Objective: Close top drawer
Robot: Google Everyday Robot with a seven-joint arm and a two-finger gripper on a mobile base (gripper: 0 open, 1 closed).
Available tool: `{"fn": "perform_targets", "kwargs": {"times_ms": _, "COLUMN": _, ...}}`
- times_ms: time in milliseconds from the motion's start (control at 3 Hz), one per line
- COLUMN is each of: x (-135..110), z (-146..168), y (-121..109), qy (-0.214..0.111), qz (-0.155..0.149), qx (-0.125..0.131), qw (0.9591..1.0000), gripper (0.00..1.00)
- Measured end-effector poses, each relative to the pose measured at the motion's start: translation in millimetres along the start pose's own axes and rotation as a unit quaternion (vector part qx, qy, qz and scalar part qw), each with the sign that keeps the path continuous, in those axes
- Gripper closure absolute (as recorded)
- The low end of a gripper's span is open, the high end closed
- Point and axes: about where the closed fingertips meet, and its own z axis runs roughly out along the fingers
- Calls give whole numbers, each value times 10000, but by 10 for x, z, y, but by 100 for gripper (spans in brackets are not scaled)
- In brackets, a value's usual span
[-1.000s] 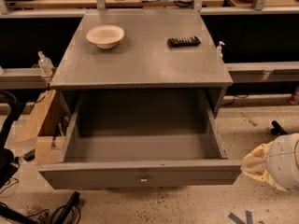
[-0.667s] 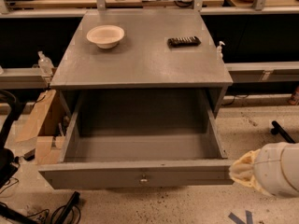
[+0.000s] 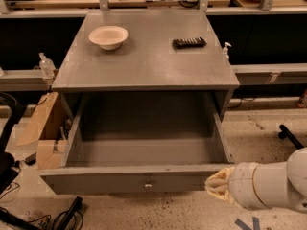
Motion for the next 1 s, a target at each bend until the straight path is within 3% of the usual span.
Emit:
{"fn": "perform_targets", "kwargs": {"times_ms": 333, "x": -118, "z": 430, "y": -60, "qy": -391, "qz": -127, "qx": -175, "qw": 9990, "gripper": 100}}
{"fn": "perform_targets", "kwargs": {"times_ms": 667, "x": -169, "z": 745, "y": -153, "qy": -553, "qz": -205, "qx": -329, "qw": 9977, "gripper": 100}}
{"fn": "perform_targets", "kwargs": {"times_ms": 1000, "x": -173, "z": 809, "y": -190, "qy": -563, "qz": -219, "qx": -351, "qw": 9976, "gripper": 100}}
